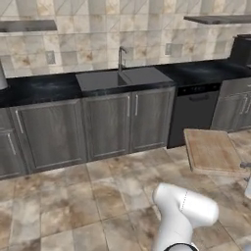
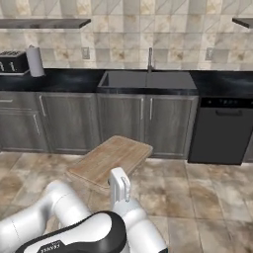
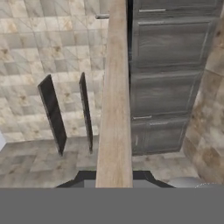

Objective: Move the cutting board and knife to the sink. Then move spray from the cabinet to the counter.

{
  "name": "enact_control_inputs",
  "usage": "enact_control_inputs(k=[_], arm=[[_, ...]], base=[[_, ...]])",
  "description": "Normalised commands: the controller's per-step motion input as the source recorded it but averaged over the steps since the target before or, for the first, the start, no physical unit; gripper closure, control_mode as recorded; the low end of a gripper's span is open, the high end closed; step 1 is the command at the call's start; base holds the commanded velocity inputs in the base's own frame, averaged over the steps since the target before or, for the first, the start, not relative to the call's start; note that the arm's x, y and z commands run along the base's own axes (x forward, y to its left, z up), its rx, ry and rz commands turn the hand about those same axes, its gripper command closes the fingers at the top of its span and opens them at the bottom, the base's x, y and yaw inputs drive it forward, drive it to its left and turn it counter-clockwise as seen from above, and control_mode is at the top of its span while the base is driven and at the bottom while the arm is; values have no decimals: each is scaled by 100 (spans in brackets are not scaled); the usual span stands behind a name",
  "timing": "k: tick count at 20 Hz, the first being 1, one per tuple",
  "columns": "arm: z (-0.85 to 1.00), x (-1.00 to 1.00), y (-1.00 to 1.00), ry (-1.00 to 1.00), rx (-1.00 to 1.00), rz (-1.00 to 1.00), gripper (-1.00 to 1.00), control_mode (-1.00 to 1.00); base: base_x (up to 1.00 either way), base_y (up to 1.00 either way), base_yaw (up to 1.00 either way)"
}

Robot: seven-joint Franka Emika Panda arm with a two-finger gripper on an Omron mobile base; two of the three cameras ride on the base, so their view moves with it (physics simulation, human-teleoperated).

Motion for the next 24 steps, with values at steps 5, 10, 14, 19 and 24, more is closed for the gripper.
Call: enact_control_inputs(k=[5, 10, 14, 19, 24], arm=[[0, 0, 0, 0, 0, 0, 100, 100], [0, 0, 0, 0, 0, 0, 100, 100], [0, 0, 0, 0, 0, 0, 100, 100], [0, 0, 0, 0, 0, 0, 100, 100], [0, 0, 0, 0, 0, 0, 100, 100]], base=[[87, 0, 8], [87, 0, 8], [87, 0, 7], [86, 0, 9], [85, 0, 11]])
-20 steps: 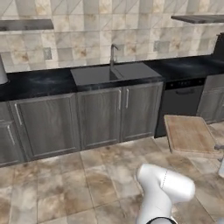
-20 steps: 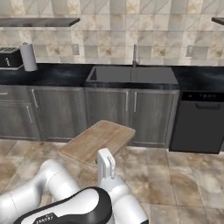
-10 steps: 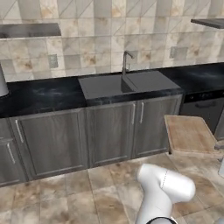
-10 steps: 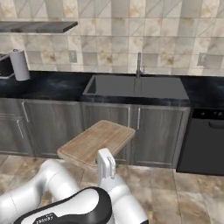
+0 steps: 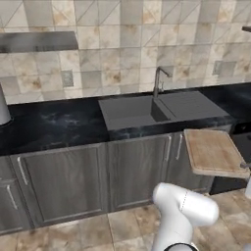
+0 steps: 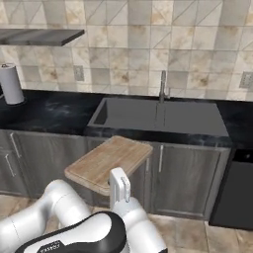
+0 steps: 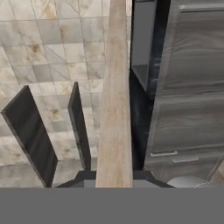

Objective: Move the cutting board and knife to the sink. Then move spray from the cabinet to the counter.

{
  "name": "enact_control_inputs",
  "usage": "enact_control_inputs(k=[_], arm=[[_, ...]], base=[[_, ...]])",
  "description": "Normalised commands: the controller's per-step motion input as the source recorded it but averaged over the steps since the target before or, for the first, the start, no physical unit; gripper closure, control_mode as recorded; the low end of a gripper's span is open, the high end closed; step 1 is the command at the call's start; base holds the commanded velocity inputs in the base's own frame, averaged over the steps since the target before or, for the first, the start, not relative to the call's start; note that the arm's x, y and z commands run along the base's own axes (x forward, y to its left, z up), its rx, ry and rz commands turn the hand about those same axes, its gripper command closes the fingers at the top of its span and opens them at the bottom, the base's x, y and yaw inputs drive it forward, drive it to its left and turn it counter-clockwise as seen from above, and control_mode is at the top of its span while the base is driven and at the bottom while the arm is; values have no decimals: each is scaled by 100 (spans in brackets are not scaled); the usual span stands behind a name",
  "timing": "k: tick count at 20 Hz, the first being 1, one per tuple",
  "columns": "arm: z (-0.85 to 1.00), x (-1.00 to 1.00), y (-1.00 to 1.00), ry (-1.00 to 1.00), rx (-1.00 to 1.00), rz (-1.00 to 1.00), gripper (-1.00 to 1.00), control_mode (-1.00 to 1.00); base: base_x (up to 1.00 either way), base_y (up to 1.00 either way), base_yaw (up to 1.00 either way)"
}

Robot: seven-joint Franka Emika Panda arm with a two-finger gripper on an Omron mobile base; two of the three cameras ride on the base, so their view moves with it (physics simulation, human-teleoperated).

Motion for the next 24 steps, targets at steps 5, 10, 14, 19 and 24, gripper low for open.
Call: enact_control_inputs(k=[5, 10, 14, 19, 24], arm=[[0, 0, 0, 0, 0, 0, 100, 100], [0, 0, 0, 0, 0, 0, 100, 100], [0, 0, 0, 0, 0, 0, 100, 100], [0, 0, 0, 0, 0, 0, 100, 100], [0, 0, 0, 0, 0, 0, 100, 100]], base=[[84, 0, 11], [82, -2, 11], [77, -3, 11], [68, -2, 10], [50, -1, 5]])
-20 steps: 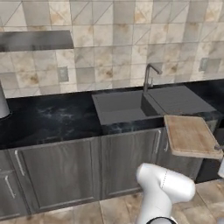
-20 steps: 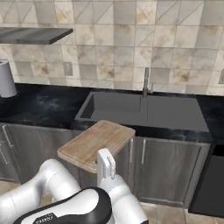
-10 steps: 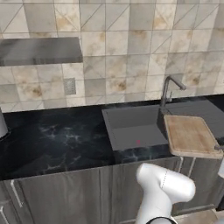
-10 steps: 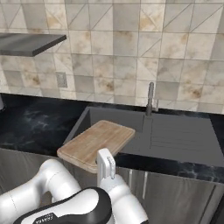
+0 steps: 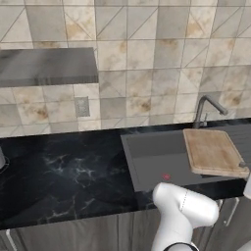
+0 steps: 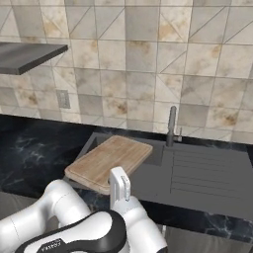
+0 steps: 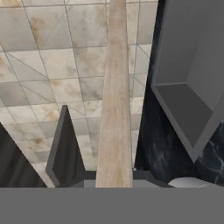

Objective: Move the cutting board and knife to the sink. Then move spray from the cabinet to the counter.

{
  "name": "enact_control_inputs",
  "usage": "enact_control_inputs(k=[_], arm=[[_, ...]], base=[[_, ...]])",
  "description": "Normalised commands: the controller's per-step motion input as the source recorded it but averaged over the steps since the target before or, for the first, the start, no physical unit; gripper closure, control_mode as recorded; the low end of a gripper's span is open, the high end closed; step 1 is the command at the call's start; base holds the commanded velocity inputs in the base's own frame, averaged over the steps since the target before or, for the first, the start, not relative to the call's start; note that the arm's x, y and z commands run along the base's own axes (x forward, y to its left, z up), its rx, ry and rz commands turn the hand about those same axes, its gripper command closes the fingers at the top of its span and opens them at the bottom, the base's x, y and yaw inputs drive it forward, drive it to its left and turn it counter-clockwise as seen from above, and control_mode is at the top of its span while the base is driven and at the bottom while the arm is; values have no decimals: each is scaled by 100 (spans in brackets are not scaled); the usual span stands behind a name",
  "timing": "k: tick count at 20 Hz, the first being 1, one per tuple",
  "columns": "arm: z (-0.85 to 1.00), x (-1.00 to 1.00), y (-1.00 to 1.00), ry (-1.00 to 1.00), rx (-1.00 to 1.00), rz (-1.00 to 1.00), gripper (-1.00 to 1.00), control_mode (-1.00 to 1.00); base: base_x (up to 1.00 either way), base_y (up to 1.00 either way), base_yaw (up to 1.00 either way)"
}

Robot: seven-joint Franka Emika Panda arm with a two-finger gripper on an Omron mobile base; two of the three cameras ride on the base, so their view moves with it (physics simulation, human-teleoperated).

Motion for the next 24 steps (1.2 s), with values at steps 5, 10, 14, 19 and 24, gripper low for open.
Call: enact_control_inputs(k=[5, 10, 14, 19, 24], arm=[[0, 0, 0, 0, 0, 0, 100, 100], [0, 0, 0, 0, 0, 0, 100, 100], [0, 0, 0, 0, 0, 0, 100, 100], [0, 0, 0, 0, 0, 0, 100, 100], [0, 0, 0, 0, 0, 0, 100, 100]], base=[[6, 0, 1], [0, 0, 0], [0, 0, 0], [0, 0, 0], [0, 0, 0]])
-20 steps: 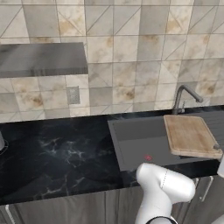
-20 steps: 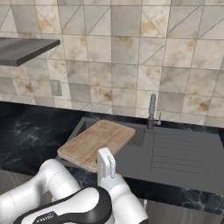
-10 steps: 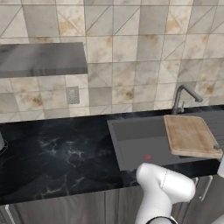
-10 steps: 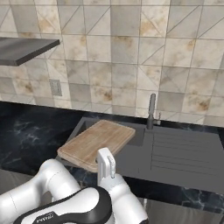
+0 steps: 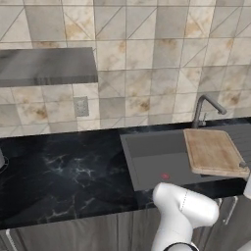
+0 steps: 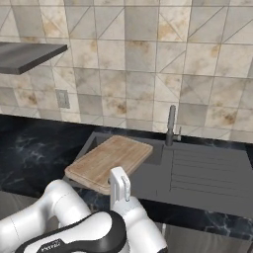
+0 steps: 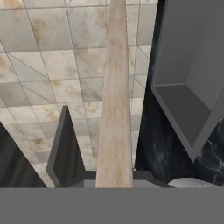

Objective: Move the cutting board and knife to the sink. Then move spray from the cabinet to the counter.

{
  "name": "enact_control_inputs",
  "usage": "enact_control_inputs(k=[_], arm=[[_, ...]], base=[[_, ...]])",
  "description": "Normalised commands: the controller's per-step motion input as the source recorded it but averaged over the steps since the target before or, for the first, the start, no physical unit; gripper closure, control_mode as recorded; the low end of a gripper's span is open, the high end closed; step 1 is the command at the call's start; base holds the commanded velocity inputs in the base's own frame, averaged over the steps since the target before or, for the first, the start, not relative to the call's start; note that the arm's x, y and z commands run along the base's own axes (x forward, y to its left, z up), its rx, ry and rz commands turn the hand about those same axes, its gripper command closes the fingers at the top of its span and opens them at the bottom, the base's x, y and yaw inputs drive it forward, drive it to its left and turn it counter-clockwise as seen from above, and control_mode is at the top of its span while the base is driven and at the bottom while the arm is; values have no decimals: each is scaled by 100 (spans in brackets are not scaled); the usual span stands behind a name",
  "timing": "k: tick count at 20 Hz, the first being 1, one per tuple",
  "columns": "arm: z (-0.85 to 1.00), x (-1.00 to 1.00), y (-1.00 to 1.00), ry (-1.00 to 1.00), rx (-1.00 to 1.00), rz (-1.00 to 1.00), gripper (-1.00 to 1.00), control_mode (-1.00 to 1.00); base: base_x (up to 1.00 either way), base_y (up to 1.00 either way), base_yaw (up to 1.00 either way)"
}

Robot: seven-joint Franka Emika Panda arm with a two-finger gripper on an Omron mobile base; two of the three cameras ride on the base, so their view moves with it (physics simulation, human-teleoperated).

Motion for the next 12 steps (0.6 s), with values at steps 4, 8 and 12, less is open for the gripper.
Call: enact_control_inputs(k=[4, 8, 12], arm=[[0, 1, 2, 0, 0, 0, 100, -100], [0, 26, 12, 6, 0, 0, 100, -100], [0, 35, 12, 17, 0, 1, 100, -100]], base=[[0, 0, 0], [0, 0, 0], [0, 0, 0]])
